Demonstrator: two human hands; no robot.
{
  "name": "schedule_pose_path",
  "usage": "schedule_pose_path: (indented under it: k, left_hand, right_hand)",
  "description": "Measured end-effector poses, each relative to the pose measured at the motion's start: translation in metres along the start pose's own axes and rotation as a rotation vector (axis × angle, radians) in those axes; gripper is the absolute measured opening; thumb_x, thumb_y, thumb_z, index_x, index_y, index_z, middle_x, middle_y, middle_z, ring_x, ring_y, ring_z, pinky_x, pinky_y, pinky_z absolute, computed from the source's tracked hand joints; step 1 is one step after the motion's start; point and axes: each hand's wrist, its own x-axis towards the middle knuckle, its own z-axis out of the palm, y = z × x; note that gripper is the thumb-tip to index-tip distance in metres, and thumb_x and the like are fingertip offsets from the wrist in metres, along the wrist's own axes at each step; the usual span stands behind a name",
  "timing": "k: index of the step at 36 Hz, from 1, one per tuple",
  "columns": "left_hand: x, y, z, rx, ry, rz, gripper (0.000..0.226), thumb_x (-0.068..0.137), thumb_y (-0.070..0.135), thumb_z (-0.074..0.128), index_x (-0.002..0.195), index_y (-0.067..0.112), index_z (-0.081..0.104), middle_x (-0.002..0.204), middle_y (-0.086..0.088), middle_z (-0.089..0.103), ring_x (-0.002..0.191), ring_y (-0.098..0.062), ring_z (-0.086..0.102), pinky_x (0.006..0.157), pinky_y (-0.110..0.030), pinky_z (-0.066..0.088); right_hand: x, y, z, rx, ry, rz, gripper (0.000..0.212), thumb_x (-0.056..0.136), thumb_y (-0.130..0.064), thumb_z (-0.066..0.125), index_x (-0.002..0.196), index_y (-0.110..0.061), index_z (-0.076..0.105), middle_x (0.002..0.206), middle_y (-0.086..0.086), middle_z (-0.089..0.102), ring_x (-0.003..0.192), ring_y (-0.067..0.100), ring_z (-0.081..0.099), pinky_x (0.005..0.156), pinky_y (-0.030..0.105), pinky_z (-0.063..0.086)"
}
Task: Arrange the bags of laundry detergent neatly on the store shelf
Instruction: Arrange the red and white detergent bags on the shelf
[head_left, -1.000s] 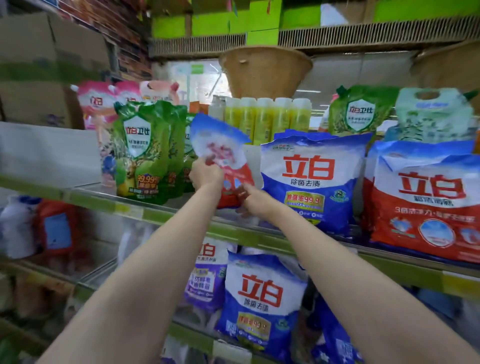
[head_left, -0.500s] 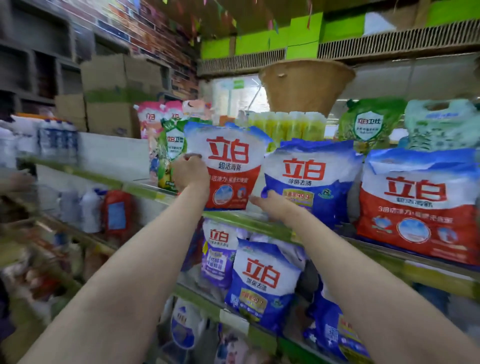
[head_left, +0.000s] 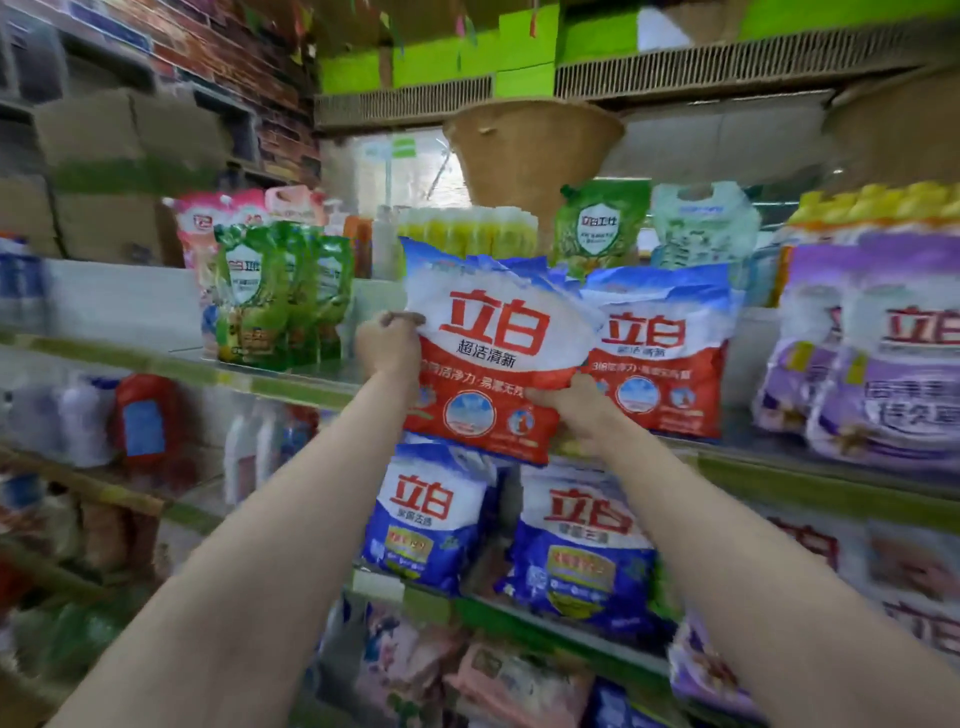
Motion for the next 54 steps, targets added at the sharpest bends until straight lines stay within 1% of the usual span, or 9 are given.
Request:
schedule_pose_path:
  k: [3, 7, 11, 17, 22, 36, 42, 48, 54]
  left_hand:
    - [-0.016, -0.007, 0.044, 0.0, -0.142, 0.031, 0.039, 0.075, -0.001, 0.034, 0.077, 0.017, 0.068, 0.067, -0.001, 0.058, 0.059, -0.013, 0.046, 0.054, -0.024, 0.037]
    - [-0.035, -0.014, 0.099, -0.005, -0.362, 0.029, 0.051, 0.074, -0.006, 0.03, 0.103, 0.016, 0.066, 0.055, -0.001, 0.043, 0.042, -0.012, 0.034, 0.044, -0.022, 0.026]
    - [-0.049, -0.019, 0.152, 0.008, -0.491, 0.127, 0.058, 0.06, 0.005, 0.03, 0.104, 0.008, 0.068, 0.059, -0.004, 0.049, 0.037, -0.006, 0.038, 0.04, -0.019, 0.028]
    - [-0.056, -0.041, 0.195, 0.207, -0.682, 0.176, 0.05, 0.077, -0.007, 0.043, 0.119, 0.017, 0.053, 0.1, -0.009, 0.06, 0.085, -0.022, 0.056, 0.06, -0.023, 0.044]
    - [-0.049, -0.079, 0.204, 0.407, -0.747, 0.192, 0.049, 0.084, 0.003, 0.057, 0.127, 0.017, 0.039, 0.112, -0.015, 0.059, 0.102, -0.031, 0.058, 0.08, -0.035, 0.05]
    - [-0.063, -0.098, 0.2, 0.723, -0.661, 0.362, 0.067, 0.095, 0.033, 0.052, 0.147, 0.022, 0.011, 0.13, -0.014, 0.051, 0.113, -0.032, 0.058, 0.092, -0.053, 0.049]
    - [-0.062, -0.079, 0.175, 1.078, -0.723, 0.575, 0.054, 0.092, 0.031, 0.055, 0.139, 0.024, 0.03, 0.136, -0.015, 0.037, 0.12, -0.034, 0.047, 0.099, -0.047, 0.039]
    - [-0.053, -0.067, 0.135, 0.983, -0.673, 0.425, 0.034, 0.087, 0.038, 0.058, 0.111, 0.015, 0.061, 0.12, -0.011, 0.053, 0.108, -0.031, 0.055, 0.093, -0.045, 0.047]
    - [-0.04, -0.063, 0.086, 1.031, -0.591, 0.374, 0.026, 0.083, 0.031, 0.059, 0.095, 0.009, 0.067, 0.1, -0.01, 0.067, 0.094, -0.029, 0.062, 0.079, -0.038, 0.053]
  right_hand:
    - [-0.001, -0.006, -0.048, 0.011, 0.152, -0.054, 0.027, 0.079, 0.002, 0.07, 0.1, -0.012, 0.062, 0.115, 0.015, 0.066, 0.103, 0.032, 0.064, 0.096, 0.05, 0.049]
    - [-0.009, -0.013, -0.105, 0.076, 0.333, -0.12, 0.036, 0.085, 0.01, 0.057, 0.119, -0.003, 0.055, 0.116, 0.018, 0.063, 0.099, 0.028, 0.06, 0.095, 0.049, 0.049]
    - [-0.008, -0.009, -0.155, 0.072, 0.504, -0.172, 0.03, 0.088, 0.012, 0.052, 0.093, -0.018, 0.056, 0.102, 0.009, 0.065, 0.1, 0.026, 0.057, 0.097, 0.051, 0.046]
    - [-0.004, 0.003, -0.18, 0.017, 0.553, -0.104, 0.032, 0.092, 0.009, 0.048, 0.117, -0.011, 0.049, 0.101, 0.007, 0.061, 0.078, 0.013, 0.059, 0.086, 0.04, 0.049]
    - [0.039, 0.03, -0.199, -0.194, 0.566, 0.025, 0.033, 0.089, -0.004, 0.058, 0.121, -0.006, 0.048, 0.121, 0.015, 0.062, 0.108, 0.03, 0.06, 0.096, 0.05, 0.048]
    - [0.022, 0.028, -0.175, -0.785, 0.636, 0.177, 0.054, 0.101, -0.024, 0.041, 0.143, 0.0, 0.018, 0.144, 0.023, 0.036, 0.129, 0.037, 0.041, 0.1, 0.04, 0.037]
    - [-0.006, 0.014, -0.155, -1.159, 0.748, 0.071, 0.055, 0.094, -0.02, 0.051, 0.14, -0.01, 0.023, 0.141, 0.018, 0.03, 0.129, 0.033, 0.032, 0.102, 0.048, 0.034]
    - [-0.018, 0.007, -0.119, -1.261, 0.542, -0.264, 0.045, 0.094, -0.019, 0.05, 0.135, -0.008, 0.035, 0.136, 0.012, 0.038, 0.123, 0.026, 0.039, 0.098, 0.039, 0.038]
    - [-0.009, 0.007, -0.067, -1.157, 0.234, -0.372, 0.039, 0.093, -0.018, 0.053, 0.129, -0.009, 0.044, 0.127, 0.008, 0.051, 0.117, 0.026, 0.05, 0.096, 0.04, 0.044]
